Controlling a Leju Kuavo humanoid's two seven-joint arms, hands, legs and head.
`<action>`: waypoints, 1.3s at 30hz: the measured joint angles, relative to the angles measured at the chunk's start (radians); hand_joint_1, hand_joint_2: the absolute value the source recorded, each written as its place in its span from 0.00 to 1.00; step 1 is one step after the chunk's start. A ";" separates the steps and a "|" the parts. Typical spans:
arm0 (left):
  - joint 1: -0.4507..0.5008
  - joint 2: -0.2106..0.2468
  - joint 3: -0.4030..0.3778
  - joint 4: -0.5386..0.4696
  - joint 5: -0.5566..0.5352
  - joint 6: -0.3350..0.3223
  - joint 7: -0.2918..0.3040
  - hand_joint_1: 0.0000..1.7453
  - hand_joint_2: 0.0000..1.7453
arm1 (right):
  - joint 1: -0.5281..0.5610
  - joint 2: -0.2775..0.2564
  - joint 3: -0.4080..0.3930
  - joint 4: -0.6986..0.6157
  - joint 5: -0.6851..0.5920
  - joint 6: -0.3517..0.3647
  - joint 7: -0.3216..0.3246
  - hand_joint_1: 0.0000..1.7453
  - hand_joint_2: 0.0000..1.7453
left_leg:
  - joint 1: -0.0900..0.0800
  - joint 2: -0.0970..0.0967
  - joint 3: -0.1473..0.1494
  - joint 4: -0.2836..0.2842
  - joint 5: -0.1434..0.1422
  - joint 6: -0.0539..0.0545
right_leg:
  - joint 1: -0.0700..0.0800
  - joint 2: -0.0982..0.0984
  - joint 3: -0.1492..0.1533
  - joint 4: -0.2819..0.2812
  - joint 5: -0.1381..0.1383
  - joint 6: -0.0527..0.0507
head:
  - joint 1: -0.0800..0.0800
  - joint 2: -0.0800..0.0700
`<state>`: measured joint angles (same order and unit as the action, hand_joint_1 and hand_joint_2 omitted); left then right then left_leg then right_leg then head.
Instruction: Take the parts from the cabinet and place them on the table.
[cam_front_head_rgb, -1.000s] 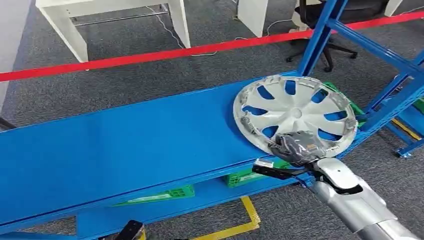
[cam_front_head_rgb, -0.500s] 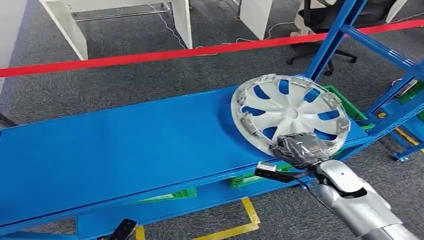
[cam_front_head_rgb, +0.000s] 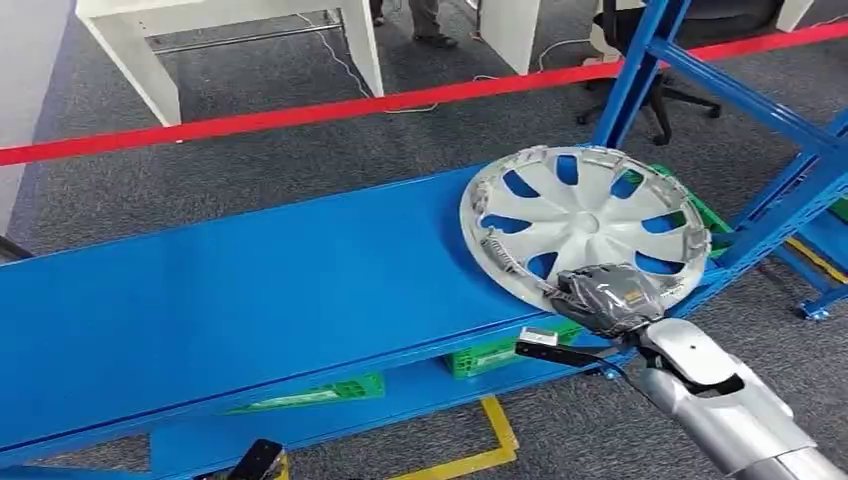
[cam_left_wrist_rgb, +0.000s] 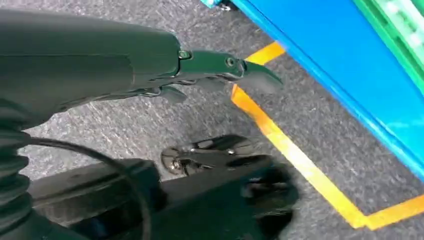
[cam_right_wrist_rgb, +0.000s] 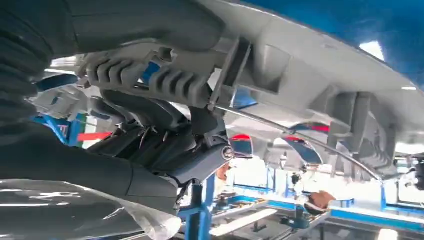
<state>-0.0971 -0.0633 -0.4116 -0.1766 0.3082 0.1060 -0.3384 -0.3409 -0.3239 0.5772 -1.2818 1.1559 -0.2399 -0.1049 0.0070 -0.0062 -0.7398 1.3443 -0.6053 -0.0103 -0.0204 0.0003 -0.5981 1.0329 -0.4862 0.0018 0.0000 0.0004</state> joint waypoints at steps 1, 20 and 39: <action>0.000 0.000 0.000 0.000 0.000 -0.006 0.000 0.00 1.00 | 0.000 0.000 0.001 -0.005 -0.010 0.002 -0.011 1.00 1.00 | -0.001 0.000 0.001 -0.007 0.020 0.004 | 0.003 0.001 0.003 0.000 -0.001 -0.001 | 0.000 0.000; -0.003 -0.012 0.018 0.000 -0.009 -0.018 0.033 0.00 1.00 | -0.022 -0.034 0.048 -0.124 -0.089 0.068 -0.029 1.00 1.00 | 0.004 -0.001 0.136 -0.314 0.148 0.031 | -0.013 -0.004 -0.034 0.026 0.015 0.064 | 0.005 0.000; 0.007 -0.014 0.043 0.000 0.008 -0.027 0.031 0.00 1.00 | 0.001 -0.035 0.056 -0.190 -0.129 0.063 -0.030 1.00 1.00 | -0.021 0.000 0.127 -0.297 0.139 0.039 | 0.002 0.004 -0.016 0.015 -0.001 0.017 | -0.002 0.000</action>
<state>-0.0902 -0.0771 -0.3681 -0.1766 0.3166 0.0793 -0.3071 -0.3394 -0.3590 0.6332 -1.4722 1.0265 -0.1766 -0.1354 -0.0135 -0.0065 -0.6132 1.0475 -0.4658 0.0283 -0.0187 0.0040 -0.6140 1.0482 -0.4875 0.0187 -0.0015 0.0004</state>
